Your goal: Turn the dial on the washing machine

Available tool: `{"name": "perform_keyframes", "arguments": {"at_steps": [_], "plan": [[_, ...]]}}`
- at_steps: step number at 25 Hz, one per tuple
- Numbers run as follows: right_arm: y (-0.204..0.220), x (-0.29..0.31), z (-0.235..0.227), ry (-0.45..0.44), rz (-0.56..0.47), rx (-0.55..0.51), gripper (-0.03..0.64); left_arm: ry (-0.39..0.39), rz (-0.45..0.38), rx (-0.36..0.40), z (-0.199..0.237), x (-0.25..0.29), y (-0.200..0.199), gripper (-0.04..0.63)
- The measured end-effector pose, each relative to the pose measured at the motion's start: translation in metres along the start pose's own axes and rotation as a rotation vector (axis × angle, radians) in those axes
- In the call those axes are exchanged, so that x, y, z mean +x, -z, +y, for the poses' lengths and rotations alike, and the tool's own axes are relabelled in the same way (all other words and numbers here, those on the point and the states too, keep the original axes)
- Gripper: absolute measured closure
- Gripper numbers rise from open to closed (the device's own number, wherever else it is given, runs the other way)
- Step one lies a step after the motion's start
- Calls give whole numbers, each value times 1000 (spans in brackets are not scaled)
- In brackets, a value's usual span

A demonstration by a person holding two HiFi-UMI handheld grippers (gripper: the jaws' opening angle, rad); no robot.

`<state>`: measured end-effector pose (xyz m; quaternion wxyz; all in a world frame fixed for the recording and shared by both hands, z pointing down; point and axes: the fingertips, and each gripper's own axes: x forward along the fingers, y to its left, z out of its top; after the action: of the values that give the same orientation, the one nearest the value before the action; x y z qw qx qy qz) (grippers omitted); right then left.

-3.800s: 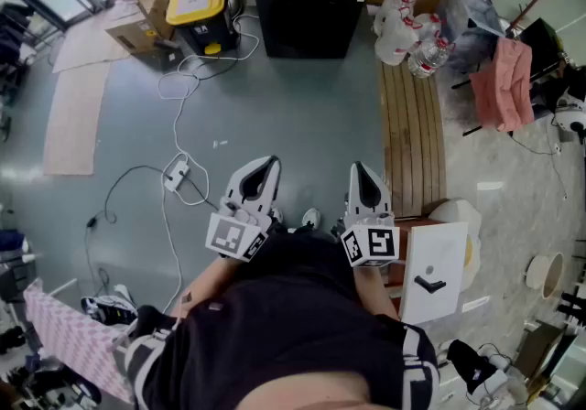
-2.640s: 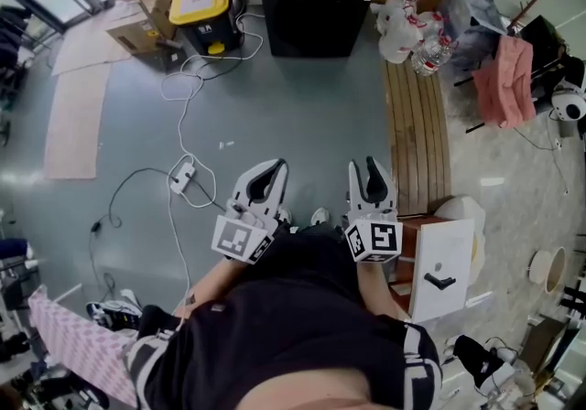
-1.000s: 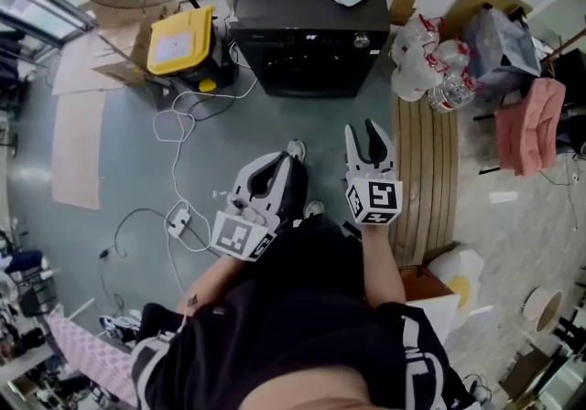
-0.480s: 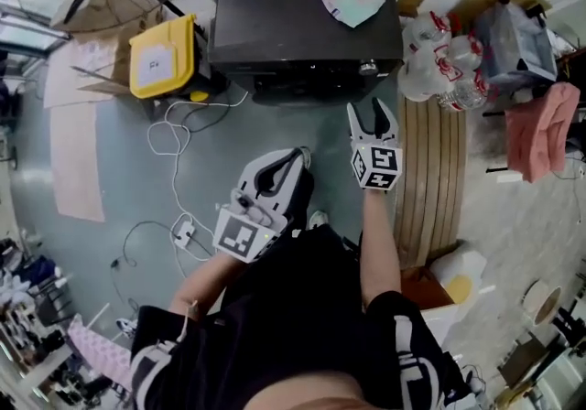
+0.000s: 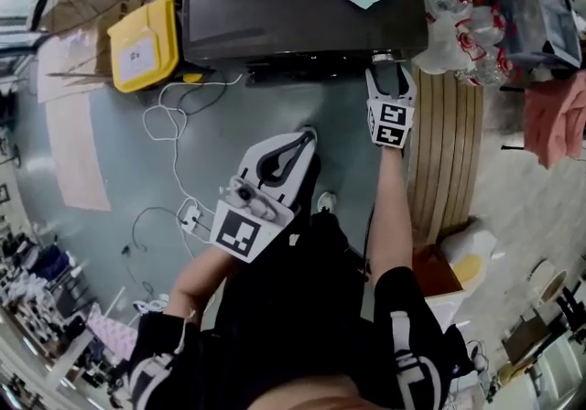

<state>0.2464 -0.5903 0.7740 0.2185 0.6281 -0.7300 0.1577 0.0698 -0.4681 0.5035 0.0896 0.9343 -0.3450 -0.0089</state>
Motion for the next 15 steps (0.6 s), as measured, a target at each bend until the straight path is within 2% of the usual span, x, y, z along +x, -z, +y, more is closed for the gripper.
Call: {"name": "perform_keyframes", "arguments": {"at_steps": [6, 9, 11, 15], "plan": [[7, 34, -6, 27, 0, -58, 302, 2, -8, -29, 17, 20, 20, 574], [7, 38, -12, 42, -15, -44, 307, 15, -4, -40, 15, 27, 26, 574], [7, 38, -14, 8, -38, 38, 324, 22, -4, -50, 13, 29, 29, 574], [11, 37, -19, -105, -54, 331, 325, 19, -8, -65, 11, 28, 31, 574]]}}
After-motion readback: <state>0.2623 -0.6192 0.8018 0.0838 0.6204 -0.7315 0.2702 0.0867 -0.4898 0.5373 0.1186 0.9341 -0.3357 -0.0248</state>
